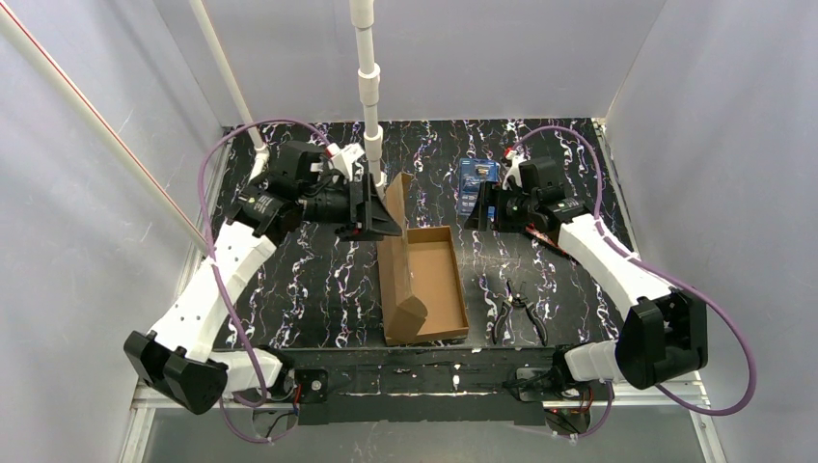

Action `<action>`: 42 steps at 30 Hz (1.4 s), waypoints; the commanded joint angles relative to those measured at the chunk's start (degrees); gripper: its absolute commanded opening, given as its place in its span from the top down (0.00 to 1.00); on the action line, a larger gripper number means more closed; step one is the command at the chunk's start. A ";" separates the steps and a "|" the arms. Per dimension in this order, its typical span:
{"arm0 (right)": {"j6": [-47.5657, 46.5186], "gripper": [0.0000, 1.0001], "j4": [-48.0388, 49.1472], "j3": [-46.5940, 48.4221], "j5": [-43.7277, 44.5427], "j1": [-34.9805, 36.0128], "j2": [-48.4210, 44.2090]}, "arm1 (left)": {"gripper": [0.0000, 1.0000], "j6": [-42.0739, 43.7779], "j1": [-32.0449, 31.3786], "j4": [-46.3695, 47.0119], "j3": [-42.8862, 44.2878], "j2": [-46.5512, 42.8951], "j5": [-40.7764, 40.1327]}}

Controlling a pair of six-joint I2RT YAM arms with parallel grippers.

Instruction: Unpack the express box

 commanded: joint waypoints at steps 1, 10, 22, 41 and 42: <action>-0.05 0.19 -1.73 0.58 4.10 -0.01 -2.83 | 0.38 -1.09 -4.32 3.65 -0.43 2.49 -0.06; -2.12 0.19 -5.38 4.04 8.92 -0.01 -4.12 | 0.37 -2.79 -10.97 8.68 -0.01 8.29 -0.91; -3.81 0.16 -10.28 9.72 11.91 -0.01 -6.21 | 0.32 2.10 -12.33 3.63 4.32 6.74 -8.60; -9.71 0.02 -7.68 31.97 33.28 -0.01 -24.48 | 0.02 20.93 -12.34 2.85 18.04 -20.78 -45.03; -10.61 0.02 -6.24 31.98 34.48 -0.01 -26.06 | 0.02 21.54 -12.34 3.99 17.90 -21.74 -45.84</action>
